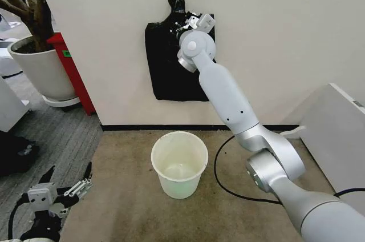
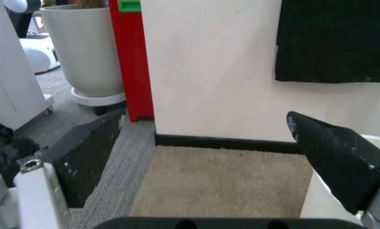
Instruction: Place the garbage bag over the trash bin.
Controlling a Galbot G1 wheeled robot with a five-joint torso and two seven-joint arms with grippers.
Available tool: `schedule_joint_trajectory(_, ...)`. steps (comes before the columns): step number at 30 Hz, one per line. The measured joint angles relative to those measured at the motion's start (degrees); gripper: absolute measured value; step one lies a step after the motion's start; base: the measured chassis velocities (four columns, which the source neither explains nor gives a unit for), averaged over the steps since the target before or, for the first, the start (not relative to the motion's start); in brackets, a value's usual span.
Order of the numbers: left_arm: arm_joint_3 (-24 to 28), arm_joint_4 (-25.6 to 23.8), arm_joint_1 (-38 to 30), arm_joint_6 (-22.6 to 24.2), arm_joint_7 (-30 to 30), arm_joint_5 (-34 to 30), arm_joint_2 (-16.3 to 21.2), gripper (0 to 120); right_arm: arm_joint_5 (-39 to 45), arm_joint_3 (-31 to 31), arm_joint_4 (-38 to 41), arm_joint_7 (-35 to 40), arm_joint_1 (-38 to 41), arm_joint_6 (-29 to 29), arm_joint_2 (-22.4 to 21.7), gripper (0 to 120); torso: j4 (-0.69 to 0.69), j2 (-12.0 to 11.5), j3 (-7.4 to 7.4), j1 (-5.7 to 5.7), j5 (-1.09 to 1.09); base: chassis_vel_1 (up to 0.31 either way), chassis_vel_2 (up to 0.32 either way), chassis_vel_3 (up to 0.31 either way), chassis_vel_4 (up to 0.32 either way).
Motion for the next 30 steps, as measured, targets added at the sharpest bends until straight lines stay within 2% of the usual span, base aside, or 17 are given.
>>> schedule_joint_trajectory(11,0.02,0.00,-0.03,-0.04,0.05,0.01,-0.04,100,2.36,0.25,1.26,3.35,-1.01,0.96,0.00,0,0.00,0.00,0.00,0.00,0.00,0.000,0.000,0.000,0.000)
schedule_joint_trajectory(15,0.02,0.00,-0.06,-0.06,0.07,0.02,-0.05,100,5.50,-2.06,5.64,7.31,-4.63,1.11,-0.01,0,0.00,0.00,0.00,0.00,0.00,0.000,0.000,0.000,0.000)
schedule_joint_trajectory(23,0.05,0.00,-0.13,-0.11,0.11,0.02,-0.09,100,6.97,-5.52,12.58,10.35,-12.20,1.42,0.00,0,0.01,0.00,0.00,0.00,0.00,0.000,0.000,0.000,0.000)
schedule_joint_trajectory(30,0.06,0.00,-0.17,-0.17,0.14,0.03,-0.11,100,7.10,-5.99,15.84,11.29,-16.92,1.60,-0.11,0,0.00,0.00,0.00,0.00,0.00,0.000,0.000,0.000,0.000)
